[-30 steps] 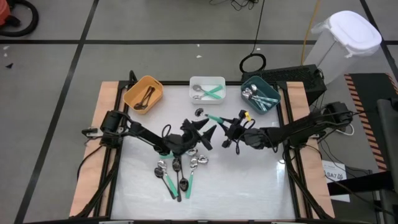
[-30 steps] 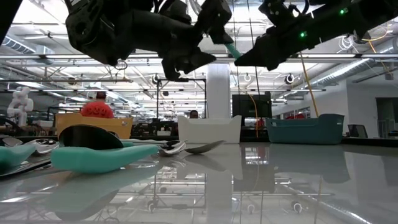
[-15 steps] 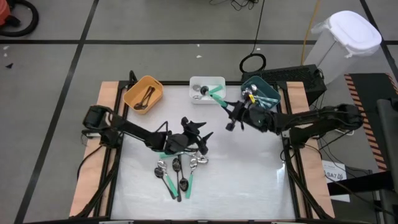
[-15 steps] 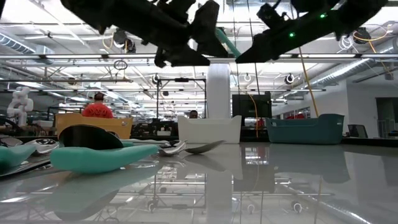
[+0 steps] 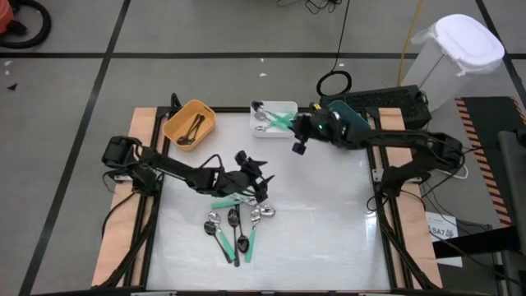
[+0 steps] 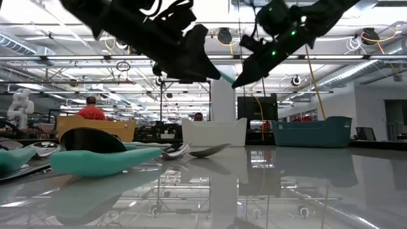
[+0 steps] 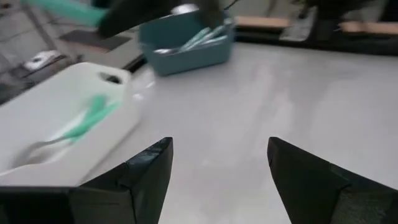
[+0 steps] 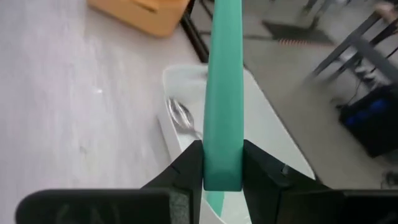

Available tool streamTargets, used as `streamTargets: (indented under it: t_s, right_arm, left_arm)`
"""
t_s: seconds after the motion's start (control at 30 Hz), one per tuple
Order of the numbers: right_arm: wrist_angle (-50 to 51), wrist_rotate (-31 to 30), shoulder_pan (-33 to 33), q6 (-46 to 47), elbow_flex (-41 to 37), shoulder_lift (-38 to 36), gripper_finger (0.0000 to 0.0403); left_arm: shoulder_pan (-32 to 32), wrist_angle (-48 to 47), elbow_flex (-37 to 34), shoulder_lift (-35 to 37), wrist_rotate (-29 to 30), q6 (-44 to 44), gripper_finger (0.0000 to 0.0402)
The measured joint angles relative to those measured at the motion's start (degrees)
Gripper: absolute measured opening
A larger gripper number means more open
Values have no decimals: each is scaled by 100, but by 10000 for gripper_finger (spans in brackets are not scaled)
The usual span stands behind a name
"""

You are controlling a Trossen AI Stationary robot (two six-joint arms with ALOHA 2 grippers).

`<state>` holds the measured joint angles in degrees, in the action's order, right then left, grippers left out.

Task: Sort silverware by color (type)
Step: Put the blue patterned spoon into the blue bin

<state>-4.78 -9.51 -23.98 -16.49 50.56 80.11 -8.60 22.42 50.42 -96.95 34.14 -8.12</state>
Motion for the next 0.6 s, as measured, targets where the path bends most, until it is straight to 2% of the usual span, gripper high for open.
streamTargets:
  t_s: [0.17,0.27,0.43,0.6]
  right_arm:
    - [404,464,-482,-1,384,558,76]
    - [599,543,-705,39,620,878,78]
    - [837,681,-906,76,926,1339,78]
    - [1160,681,-969,127,1184,1631,77]
  left_arm:
    - [-51,1499,-785,-2,-1017,311,262]
    - [-54,1995,-1110,-2,-1218,356,262]
    - [-48,1937,-1014,-4,-1216,396,262]
    - [-51,1272,-756,-4,-1178,509,262]
